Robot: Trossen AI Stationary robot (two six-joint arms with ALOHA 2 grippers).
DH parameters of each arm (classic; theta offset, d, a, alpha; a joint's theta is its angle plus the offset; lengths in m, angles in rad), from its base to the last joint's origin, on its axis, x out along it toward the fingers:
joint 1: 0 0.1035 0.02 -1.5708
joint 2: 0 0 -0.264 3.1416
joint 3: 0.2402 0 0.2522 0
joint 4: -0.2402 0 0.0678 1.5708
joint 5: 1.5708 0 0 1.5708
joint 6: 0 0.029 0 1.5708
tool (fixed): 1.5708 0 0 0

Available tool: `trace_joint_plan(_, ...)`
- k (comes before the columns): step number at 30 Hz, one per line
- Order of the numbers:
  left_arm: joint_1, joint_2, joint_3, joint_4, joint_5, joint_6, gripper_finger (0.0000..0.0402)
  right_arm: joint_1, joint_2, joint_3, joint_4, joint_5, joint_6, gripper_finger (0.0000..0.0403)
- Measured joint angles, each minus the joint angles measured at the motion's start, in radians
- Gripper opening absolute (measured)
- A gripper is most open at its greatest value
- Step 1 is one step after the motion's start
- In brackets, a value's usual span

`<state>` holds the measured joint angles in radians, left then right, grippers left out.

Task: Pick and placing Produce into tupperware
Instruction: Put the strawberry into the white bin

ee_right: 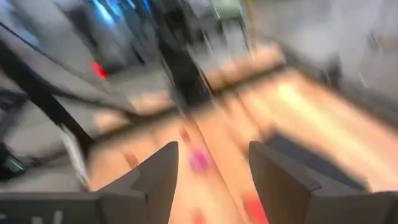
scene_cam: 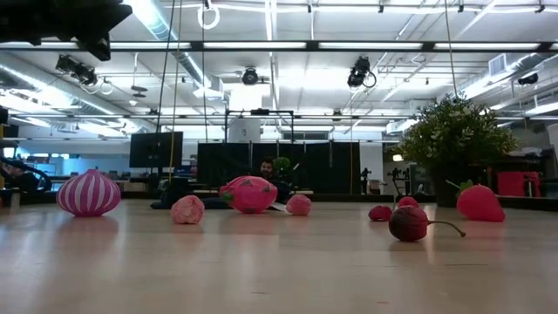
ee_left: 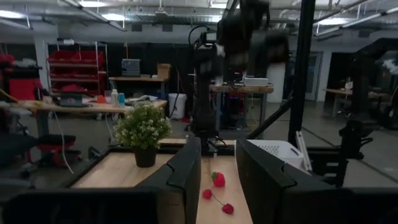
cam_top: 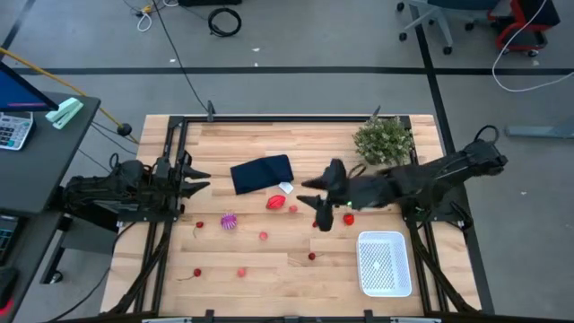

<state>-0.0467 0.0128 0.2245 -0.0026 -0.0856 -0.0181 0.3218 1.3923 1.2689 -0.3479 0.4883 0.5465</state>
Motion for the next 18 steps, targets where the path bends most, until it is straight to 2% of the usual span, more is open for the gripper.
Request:
trace_joint_plan(6, 0.0, 0.0, 0.0, 0.0, 0.0, 0.012, 0.0107, -0.006, 0.0, -0.124, -0.24, 0.012, 0.285, 0.0204)
trace_joint_plan(9, 0.0, 0.0, 0.0, 0.009, -0.001, 0.015, 0.0107, -0.012, -0.016, -0.172, -0.278, 0.019, 0.406, 0.0204)
trace_joint_plan(18, 0.0, 0.0, 0.0, 0.056, -0.001, 0.039, 0.0107, -0.053, -0.025, -0.214, -0.268, 0.103, 0.403, 0.0204)
